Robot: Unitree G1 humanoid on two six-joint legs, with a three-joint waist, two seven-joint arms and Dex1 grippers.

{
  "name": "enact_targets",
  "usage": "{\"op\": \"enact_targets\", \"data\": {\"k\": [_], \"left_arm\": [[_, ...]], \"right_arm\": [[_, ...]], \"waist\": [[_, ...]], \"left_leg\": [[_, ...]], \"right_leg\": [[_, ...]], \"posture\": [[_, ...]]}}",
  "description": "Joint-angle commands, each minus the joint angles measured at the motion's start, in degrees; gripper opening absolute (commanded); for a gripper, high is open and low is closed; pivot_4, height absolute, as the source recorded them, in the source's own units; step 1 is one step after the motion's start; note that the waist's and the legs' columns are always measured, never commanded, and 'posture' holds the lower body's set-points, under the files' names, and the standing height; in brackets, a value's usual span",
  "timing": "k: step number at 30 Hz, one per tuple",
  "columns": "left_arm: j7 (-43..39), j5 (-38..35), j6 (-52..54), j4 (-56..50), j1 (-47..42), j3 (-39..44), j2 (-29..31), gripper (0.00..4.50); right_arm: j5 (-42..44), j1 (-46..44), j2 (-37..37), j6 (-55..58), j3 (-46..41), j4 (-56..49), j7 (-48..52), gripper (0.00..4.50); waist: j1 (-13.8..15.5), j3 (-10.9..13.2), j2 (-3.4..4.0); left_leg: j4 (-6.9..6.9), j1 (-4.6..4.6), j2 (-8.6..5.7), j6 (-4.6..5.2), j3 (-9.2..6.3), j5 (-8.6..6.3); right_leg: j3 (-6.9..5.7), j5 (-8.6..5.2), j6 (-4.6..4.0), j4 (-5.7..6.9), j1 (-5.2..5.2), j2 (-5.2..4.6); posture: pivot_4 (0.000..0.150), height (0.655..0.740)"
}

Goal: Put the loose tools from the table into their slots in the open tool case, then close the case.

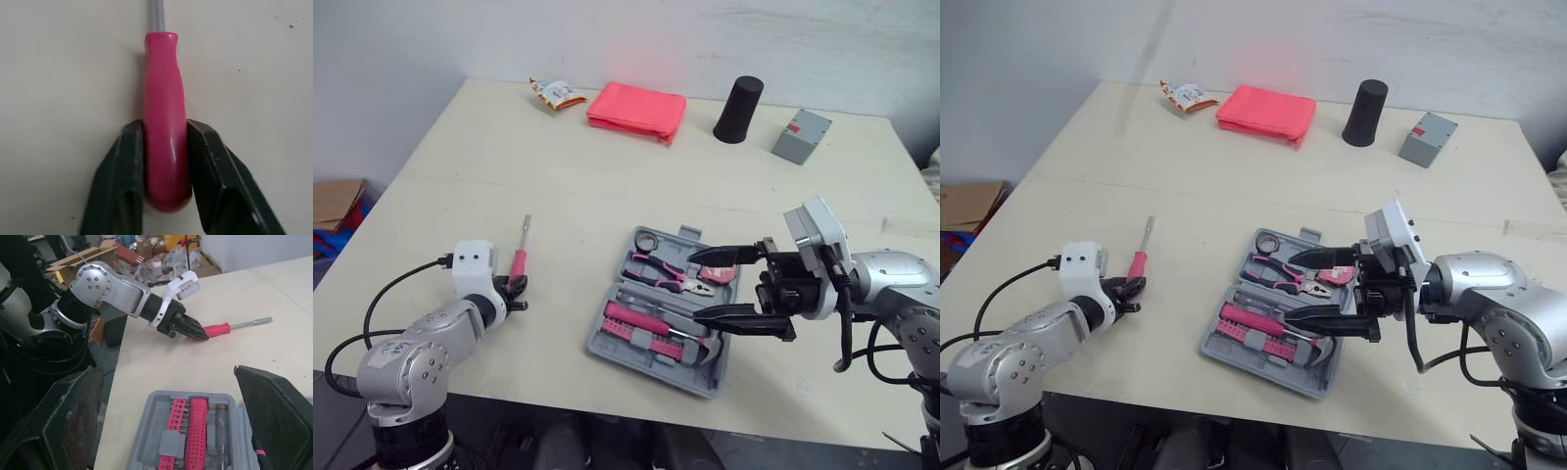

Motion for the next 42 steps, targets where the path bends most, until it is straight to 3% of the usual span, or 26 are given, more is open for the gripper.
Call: {"op": "enact_targets", "data": {"k": [1, 3, 6, 8, 13, 19, 23, 29, 42], "left_arm": [[-9.0, 3.4, -9.0, 0.5, -1.3, -3.5, 8.2, 0.53], [-16.5, 3.7, -14.3, 0.8, -1.1, -5.9, 13.1, 0.53], [-36.8, 5.0, -26.0, 1.7, -4.6, -13.9, 23.9, 0.53], [-48.3, 4.5, -31.3, 2.1, -9.4, -19.2, 27.6, 0.53], [-68.0, 5.8, -38.5, 5.2, -20.1, -31.5, 28.2, 0.53], [-80.9, 10.7, -42.2, 8.8, -26.9, -42.8, 25.6, 0.53], [-82.9, 16.4, -45.6, 10.4, -28.3, -47.8, 23.0, 0.53], [-80.6, 22.9, -42.4, 12.1, -29.5, -51.7, 18.6, 0.53], [-80.9, 25.9, -39.9, 10.6, -26.8, -51.9, 18.0, 0.53]], "right_arm": [[1.7, 1.0, -0.9, -0.1, -2.9, -2.1, -0.8, 4.50], [2.1, 1.6, -1.3, 0.2, -3.3, -2.5, -1.1, 4.50], [1.0, 5.6, -4.2, 0.8, -4.8, -3.6, 0.0, 4.50], [-0.5, 9.5, -6.5, 0.5, -6.4, -4.6, 0.6, 4.50], [-3.1, 20.8, -9.9, 0.1, -11.7, -8.9, 0.9, 4.50], [-2.5, 30.8, -10.7, 2.1, -17.6, -14.3, -1.0, 4.50], [-2.9, 35.9, -10.1, 2.7, -20.5, -16.6, -2.1, 4.50], [-1.3, 38.1, -9.8, 2.9, -22.7, -17.9, -3.5, 4.50], [0.5, 36.0, -10.0, 2.3, -21.1, -17.0, -5.3, 4.50]], "waist": [[0.0, 0.0, -0.01], [-0.1, 0.0, 0.02], [0.0, 0.1, 0.00], [0.9, 0.1, 0.05], [1.4, 0.1, 0.13], [0.8, 0.1, 0.15], [1.0, 0.1, 0.15], [1.0, 0.1, 0.14], [1.1, 0.1, 0.15]], "left_leg": [[-0.01, -0.02, 0.00, 0.00, 0.00, 0.00], [-0.06, -0.05, -0.01, -0.01, 0.06, -0.01], [-0.12, -0.09, -0.01, -0.02, 0.14, -0.04], [-0.16, -0.21, 0.00, -0.05, 0.12, -0.05], [-0.19, -0.31, -0.01, -0.01, 0.21, -0.09], [-0.03, -0.54, 0.10, -0.02, 0.26, -0.08], [0.15, -0.68, 0.10, 0.01, 0.29, 0.01], [0.42, -0.70, 0.08, 0.17, 0.26, 0.09], [0.50, -0.71, 0.09, 0.17, 0.21, 0.09]], "right_leg": [[0.00, 0.00, 0.00, 0.00, -0.03, 0.00], [0.01, 0.00, -0.01, -0.03, -0.08, -0.04], [0.00, -0.02, -0.04, -0.09, -0.13, -0.08], [-0.05, -0.06, -0.11, -0.12, -0.25, -0.08], [-0.02, -0.07, -0.12, -0.36, -0.25, -0.08], [0.10, -0.08, -0.09, -0.14, -0.57, 0.11], [0.17, -0.08, -0.07, 0.19, -0.81, 0.11], [0.22, 0.01, 0.06, 0.35, -0.76, 0.09], [0.20, 0.01, 0.06, 0.45, -0.77, 0.09]], "posture": [[0.150, 0.7348], [0.150, 0.7348], [0.150, 0.7348], [0.150, 0.7348], [0.150, 0.7348], [0.150, 0.7348], [0.150, 0.7348], [0.150, 0.7348], [0.150, 0.7348]]}}
